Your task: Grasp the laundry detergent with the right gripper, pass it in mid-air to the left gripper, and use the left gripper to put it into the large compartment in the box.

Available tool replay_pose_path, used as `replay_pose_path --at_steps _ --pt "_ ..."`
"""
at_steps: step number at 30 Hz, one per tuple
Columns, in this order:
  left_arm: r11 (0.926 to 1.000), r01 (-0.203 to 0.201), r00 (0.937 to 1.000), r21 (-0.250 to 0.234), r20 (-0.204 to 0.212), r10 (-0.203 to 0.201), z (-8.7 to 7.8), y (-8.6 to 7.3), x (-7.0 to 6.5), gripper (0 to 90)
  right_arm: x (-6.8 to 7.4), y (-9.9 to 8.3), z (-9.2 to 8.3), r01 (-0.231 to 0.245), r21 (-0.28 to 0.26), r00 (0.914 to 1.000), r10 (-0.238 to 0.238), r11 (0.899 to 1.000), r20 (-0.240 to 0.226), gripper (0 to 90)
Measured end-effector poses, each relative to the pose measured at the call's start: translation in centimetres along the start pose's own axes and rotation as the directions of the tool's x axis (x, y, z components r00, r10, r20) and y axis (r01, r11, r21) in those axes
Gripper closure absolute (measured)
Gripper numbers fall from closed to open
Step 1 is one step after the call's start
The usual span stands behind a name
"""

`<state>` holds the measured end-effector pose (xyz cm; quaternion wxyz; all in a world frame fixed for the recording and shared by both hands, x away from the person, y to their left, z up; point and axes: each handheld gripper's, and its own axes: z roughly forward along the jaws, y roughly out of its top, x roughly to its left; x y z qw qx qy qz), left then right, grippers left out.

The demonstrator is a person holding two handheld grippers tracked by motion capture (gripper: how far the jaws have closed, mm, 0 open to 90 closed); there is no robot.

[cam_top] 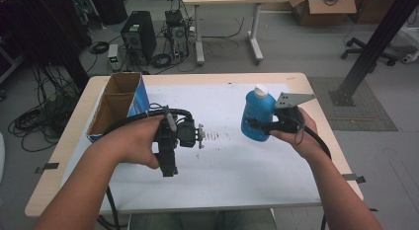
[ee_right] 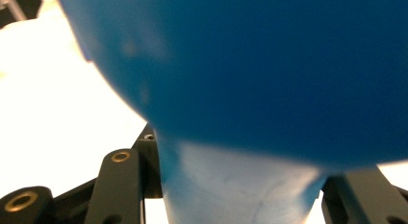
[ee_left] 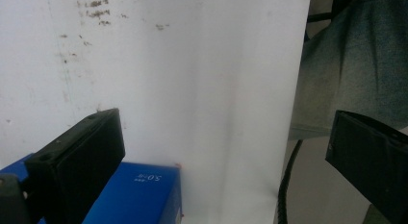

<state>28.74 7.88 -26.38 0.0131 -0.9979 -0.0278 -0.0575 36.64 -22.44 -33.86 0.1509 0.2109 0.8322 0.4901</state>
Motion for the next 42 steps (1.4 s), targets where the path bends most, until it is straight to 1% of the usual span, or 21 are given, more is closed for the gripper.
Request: replay_pose_path --at_steps 1,2,4,9,10,11,17,23,24,25,27,28,29,30,31,33,35,36,38,39,42 --pt "1.0000 0.000 1.0000 0.000 0.000 0.000 0.0 0.0 0.0 0.2 0.0 0.0 0.0 0.000 0.000 1.0000 0.000 1.000 0.000 46.1" --pt "1.0000 -0.005 1.0000 0.001 0.000 0.005 -0.1 0.1 0.0 0.2 0.3 -0.1 -0.2 0.022 0.004 0.9993 -0.022 1.000 -0.031 46.0" --pt "1.0000 -0.009 1.0000 -0.002 0.001 0.009 -0.3 0.3 0.0 0.2 0.6 -0.2 -0.3 0.038 0.007 0.9974 -0.037 0.999 -0.061 46.0" --pt "0.9999 -0.012 0.9999 -0.006 0.000 0.012 -0.6 0.5 0.1 0.2 1.6 -0.7 -0.2 0.088 0.013 0.9864 -0.085 0.996 -0.141 46.0" --pt "0.9999 -0.012 0.9999 -0.006 0.000 0.012 -0.6 0.5 0.1 0.2 1.6 -0.7 -0.2 0.088 0.013 0.9864 -0.085 0.996 -0.141 46.0" --pt "0.9999 -0.011 0.9999 -0.007 0.002 0.011 -0.7 0.5 0.1 0.2 1.9 -1.0 0.1 0.103 0.016 0.9812 -0.099 0.995 -0.166 45.9" --pt "0.9999 -0.017 0.9999 0.002 0.005 0.017 -0.9 0.8 0.2 0.2 2.6 -1.6 0.8 0.133 0.015 0.9649 -0.126 0.991 -0.230 45.9" --pt "0.9998 -0.018 0.9998 -0.011 0.008 0.018 -0.9 1.0 0.3 0.2 3.8 -1.7 1.5 0.181 0.006 0.9431 -0.172 0.983 -0.284 45.8" --pt "0.9998 -0.018 0.9998 -0.011 0.008 0.018 -0.9 1.0 0.3 0.2 3.8 -1.7 1.5 0.181 0.006 0.9431 -0.172 0.983 -0.284 45.8" --pt "0.9997 -0.021 0.9997 -0.007 0.011 0.022 -0.9 1.1 0.3 0.2 4.3 -1.7 1.8 0.191 -0.002 0.9354 -0.182 0.982 -0.303 45.8" --pt "0.9998 -0.018 0.9997 -0.006 0.017 0.018 -0.8 1.2 0.3 0.2 4.7 -1.7 2.0 0.198 -0.007 0.9291 -0.191 0.980 -0.317 45.8" --pt "0.9998 -0.018 0.9997 -0.006 0.017 0.018 -0.8 1.2 0.3 0.2 4.7 -1.7 2.0 0.198 -0.007 0.9291 -0.191 0.980 -0.317 45.8" --pt "0.9996 -0.027 0.9995 -0.006 0.018 0.027 -0.7 1.3 0.3 0.2 5.2 -1.7 2.3 0.211 -0.013 0.9206 -0.203 0.977 -0.334 45.8" --pt "0.9996 -0.027 0.9995 -0.006 0.018 0.027 -0.7 1.3 0.3 0.2 5.2 -1.7 2.3 0.211 -0.013 0.9206 -0.203 0.977 -0.334 45.8" --pt "0.9995 -0.031 0.9993 -0.006 0.020 0.031 -0.6 1.4 0.4 0.2 5.7 -1.7 2.7 0.216 -0.016 0.9140 -0.208 0.976 -0.348 45.8" --pt "0.9993 -0.034 0.9992 -0.014 0.021 0.034 -0.6 1.5 0.4 0.2 6.2 -1.7 3.2 0.224 -0.016 0.9068 -0.214 0.974 -0.363 45.8" --pt "0.9992 -0.037 0.9991 -0.013 0.022 0.037 -0.5 1.5 0.4 0.2 6.4 -1.7 3.3 0.229 -0.015 0.9039 -0.218 0.973 -0.368 45.8" --pt "0.9992 -0.039 0.9989 -0.014 0.024 0.039 -0.4 1.6 0.4 0.2 7.0 -1.8 3.9 0.236 -0.013 0.8953 -0.223 0.972 -0.386 45.8" --pt "0.9991 -0.041 0.9988 -0.013 0.025 0.041 -0.4 1.6 0.4 0.2 7.2 -1.8 4.1 0.239 -0.013 0.8935 -0.226 0.971 -0.388 45.8" --pt "0.9990 -0.042 0.9988 -0.013 0.026 0.042 -0.4 1.6 0.4 0.2 7.6 -1.7 4.6 0.242 -0.015 0.8879 -0.227 0.970 -0.400 45.8" --pt "0.9992 -0.039 0.9988 -0.009 0.030 0.040 -0.4 1.5 0.3 0.2 8.1 -1.7 5.1 0.241 -0.015 0.8829 -0.225 0.970 -0.412 45.7"
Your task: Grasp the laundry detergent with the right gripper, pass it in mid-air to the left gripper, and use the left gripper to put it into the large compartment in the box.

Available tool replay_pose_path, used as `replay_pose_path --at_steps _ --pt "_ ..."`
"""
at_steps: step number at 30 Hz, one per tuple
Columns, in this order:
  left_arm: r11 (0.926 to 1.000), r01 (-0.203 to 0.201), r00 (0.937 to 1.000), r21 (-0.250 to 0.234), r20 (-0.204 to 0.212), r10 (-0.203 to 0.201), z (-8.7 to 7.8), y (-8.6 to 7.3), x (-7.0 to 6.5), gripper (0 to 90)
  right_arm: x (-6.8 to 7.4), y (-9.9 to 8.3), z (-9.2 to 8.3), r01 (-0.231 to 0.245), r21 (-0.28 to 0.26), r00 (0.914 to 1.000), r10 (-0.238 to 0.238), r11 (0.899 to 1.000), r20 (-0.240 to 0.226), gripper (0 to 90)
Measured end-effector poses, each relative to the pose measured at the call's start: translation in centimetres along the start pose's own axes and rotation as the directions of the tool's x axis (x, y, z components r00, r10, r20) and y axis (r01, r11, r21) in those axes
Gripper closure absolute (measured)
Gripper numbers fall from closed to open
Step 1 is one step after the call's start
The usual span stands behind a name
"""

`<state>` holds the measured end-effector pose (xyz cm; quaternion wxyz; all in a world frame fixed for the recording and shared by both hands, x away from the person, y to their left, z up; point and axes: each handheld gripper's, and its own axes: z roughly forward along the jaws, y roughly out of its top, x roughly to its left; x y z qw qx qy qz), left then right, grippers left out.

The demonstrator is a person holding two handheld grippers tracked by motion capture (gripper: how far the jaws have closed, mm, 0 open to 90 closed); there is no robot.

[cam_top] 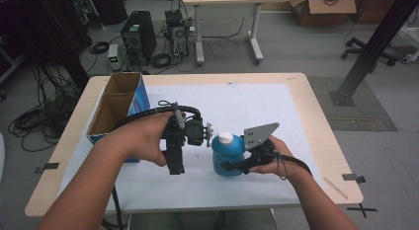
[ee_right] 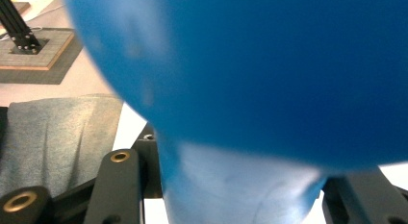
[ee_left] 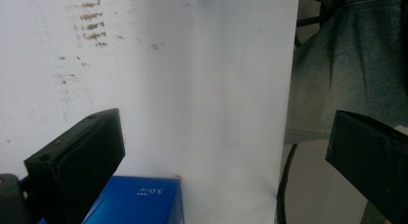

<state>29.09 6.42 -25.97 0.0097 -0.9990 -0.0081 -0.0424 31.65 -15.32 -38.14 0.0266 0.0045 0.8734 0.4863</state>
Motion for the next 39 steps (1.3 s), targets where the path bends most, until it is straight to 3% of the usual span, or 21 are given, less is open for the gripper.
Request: replay_pose_path --at_steps 21,39 --pt "1.0000 0.003 1.0000 -0.005 0.007 -0.003 0.3 -0.7 0.1 0.2 0.3 0.9 2.2 0.017 -0.015 0.9989 -0.017 1.000 -0.043 45.7" --pt "1.0000 -0.004 0.9999 -0.001 0.014 0.004 0.4 -0.2 0.2 0.2 0.6 1.2 3.5 0.026 -0.029 0.9982 -0.028 0.999 -0.053 45.6"
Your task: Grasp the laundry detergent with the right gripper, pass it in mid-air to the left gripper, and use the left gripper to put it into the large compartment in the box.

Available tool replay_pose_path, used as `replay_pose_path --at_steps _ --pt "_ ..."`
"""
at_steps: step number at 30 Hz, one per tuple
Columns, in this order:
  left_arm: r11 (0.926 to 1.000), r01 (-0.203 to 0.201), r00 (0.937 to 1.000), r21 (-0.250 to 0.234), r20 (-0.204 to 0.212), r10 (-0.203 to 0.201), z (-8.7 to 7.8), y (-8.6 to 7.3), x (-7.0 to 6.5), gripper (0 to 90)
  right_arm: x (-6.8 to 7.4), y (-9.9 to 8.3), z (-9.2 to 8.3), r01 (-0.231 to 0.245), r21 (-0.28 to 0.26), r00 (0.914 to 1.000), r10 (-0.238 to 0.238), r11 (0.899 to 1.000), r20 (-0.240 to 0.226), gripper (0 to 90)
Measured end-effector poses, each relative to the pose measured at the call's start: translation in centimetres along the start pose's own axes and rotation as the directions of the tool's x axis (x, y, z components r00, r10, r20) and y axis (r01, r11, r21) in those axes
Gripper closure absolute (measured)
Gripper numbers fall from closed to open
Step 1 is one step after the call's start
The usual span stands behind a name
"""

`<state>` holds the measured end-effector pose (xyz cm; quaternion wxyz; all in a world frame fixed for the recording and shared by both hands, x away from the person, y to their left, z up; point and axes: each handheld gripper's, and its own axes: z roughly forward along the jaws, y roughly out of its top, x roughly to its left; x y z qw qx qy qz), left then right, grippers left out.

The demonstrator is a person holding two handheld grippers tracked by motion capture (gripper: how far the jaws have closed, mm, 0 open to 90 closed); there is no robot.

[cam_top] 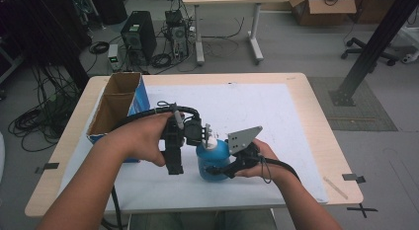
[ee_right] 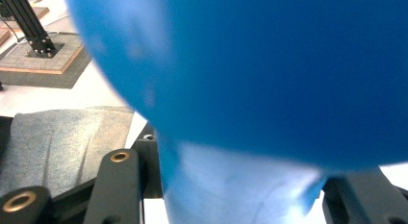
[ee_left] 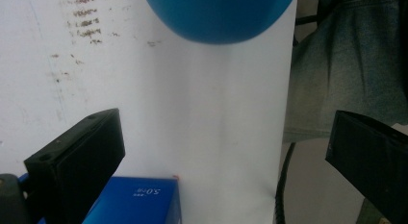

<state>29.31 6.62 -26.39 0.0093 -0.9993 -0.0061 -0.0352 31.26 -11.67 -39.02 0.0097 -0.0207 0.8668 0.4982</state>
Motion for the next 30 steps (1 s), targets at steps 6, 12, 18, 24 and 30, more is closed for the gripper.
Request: replay_pose_path --at_steps 6,12,18,24,30 --pt "1.0000 -0.002 1.0000 -0.003 0.001 0.002 0.1 0.1 0.0 0.2 0.1 0.0 0.9 0.001 -0.012 1.0000 -0.001 1.000 -0.005 45.6" --pt "1.0000 -0.003 1.0000 0.000 0.003 0.003 0.2 0.1 -0.1 0.2 0.2 0.1 1.9 0.001 -0.026 0.9998 -0.002 1.000 -0.018 45.6" --pt "1.0000 -0.004 1.0000 -0.001 0.005 0.004 0.2 0.0 -0.1 0.2 0.1 0.2 2.8 0.000 -0.031 0.9997 -0.001 1.000 -0.023 45.6" --pt "0.9999 -0.008 0.9999 -0.007 0.015 0.008 0.3 0.2 -0.2 0.2 0.0 0.3 3.2 -0.007 -0.031 0.9997 0.006 0.999 -0.024 45.6" --pt "0.9998 -0.020 0.9998 -0.006 0.007 0.020 0.2 0.8 -0.2 0.2 0.1 0.5 3.6 -0.001 -0.031 0.9998 0.001 1.000 -0.019 45.5"
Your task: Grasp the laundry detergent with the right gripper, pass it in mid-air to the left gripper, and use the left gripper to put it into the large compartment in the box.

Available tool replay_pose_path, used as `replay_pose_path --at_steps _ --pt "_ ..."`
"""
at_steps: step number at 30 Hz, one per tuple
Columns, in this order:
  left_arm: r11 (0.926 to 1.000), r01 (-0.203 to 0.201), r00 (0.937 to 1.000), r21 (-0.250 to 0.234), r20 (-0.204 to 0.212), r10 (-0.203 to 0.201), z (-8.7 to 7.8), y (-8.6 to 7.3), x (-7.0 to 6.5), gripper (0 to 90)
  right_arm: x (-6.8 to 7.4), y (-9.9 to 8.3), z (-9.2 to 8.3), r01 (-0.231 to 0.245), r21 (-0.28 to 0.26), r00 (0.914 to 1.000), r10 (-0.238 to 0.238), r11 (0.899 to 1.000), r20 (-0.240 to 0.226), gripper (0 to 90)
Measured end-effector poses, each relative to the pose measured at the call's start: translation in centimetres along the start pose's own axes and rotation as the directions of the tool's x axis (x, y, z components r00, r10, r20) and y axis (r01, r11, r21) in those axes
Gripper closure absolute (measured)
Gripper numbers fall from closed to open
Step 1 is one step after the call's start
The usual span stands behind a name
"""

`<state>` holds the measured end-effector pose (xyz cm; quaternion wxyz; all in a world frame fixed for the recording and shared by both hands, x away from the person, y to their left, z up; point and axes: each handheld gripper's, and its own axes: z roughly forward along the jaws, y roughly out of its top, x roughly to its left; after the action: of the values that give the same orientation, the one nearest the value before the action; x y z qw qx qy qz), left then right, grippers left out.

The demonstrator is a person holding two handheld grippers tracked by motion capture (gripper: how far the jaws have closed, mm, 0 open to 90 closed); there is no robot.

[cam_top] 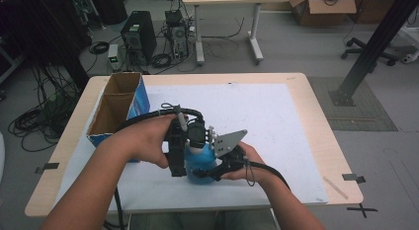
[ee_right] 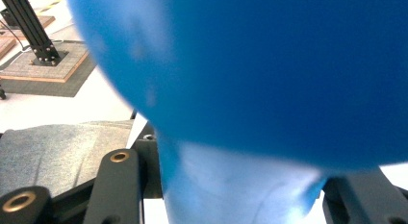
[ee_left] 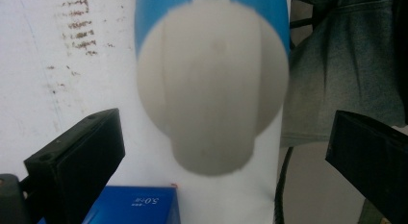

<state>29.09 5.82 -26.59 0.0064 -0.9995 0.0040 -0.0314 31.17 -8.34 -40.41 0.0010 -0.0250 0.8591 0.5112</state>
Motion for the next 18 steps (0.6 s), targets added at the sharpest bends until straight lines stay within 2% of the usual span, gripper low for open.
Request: replay_pose_path --at_steps 18 --pt "0.9997 -0.024 0.9996 0.007 -0.014 0.024 0.2 1.7 0.0 0.2 0.2 0.4 0.7 0.001 -0.008 1.0000 -0.001 1.000 -0.006 45.4"
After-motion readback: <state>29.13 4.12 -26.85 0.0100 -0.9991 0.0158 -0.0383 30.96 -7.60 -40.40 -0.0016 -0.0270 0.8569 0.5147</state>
